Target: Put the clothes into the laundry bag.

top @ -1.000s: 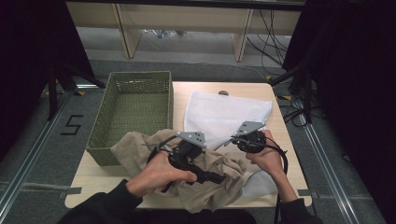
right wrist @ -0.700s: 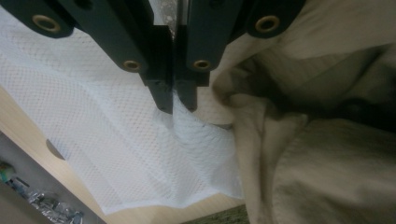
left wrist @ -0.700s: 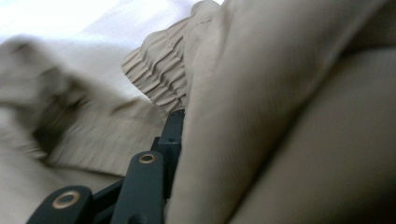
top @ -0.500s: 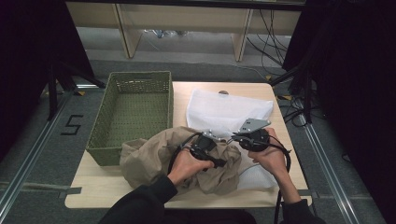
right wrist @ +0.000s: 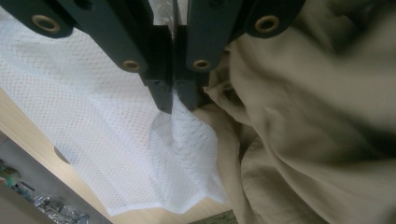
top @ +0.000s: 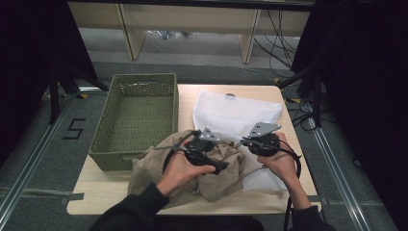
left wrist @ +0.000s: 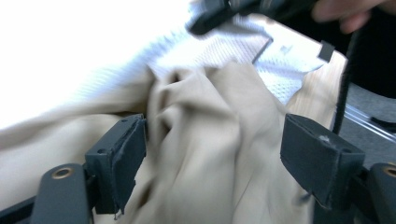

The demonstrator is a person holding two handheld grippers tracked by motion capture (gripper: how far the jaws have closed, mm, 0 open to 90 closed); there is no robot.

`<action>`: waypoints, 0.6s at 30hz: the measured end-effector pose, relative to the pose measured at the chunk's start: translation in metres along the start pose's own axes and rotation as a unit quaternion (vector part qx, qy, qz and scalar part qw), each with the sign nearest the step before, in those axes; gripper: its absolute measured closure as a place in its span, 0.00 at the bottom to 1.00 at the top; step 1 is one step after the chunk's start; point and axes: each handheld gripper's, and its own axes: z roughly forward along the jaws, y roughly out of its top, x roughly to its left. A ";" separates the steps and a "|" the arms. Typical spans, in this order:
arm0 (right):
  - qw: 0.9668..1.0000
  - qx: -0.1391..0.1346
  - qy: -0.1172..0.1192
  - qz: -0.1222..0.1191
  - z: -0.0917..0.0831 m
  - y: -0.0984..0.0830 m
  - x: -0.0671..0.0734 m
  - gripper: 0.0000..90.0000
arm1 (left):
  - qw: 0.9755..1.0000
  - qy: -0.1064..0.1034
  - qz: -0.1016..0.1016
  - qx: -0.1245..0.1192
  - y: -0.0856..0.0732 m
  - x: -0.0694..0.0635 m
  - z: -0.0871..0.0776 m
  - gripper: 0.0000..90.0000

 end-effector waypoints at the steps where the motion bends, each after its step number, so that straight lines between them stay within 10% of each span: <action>1: 1.000 -0.003 0.000 -0.005 0.000 0.000 0.000 1.00 | 1.000 0.016 0.001 -0.002 0.000 0.005 -0.013 0.25; 5: 1.000 0.002 0.004 -0.012 0.002 0.001 0.001 1.00 | 0.995 0.096 0.009 0.034 -0.011 0.034 -0.036 0.26; 8: 1.000 0.003 0.005 -0.004 0.003 0.002 0.004 1.00 | 0.984 0.153 0.023 0.085 -0.025 0.059 -0.032 0.28; 18: 1.000 0.003 0.006 -0.014 0.005 0.001 0.001 1.00 | 0.982 0.162 0.020 0.099 -0.045 0.075 -0.025 0.61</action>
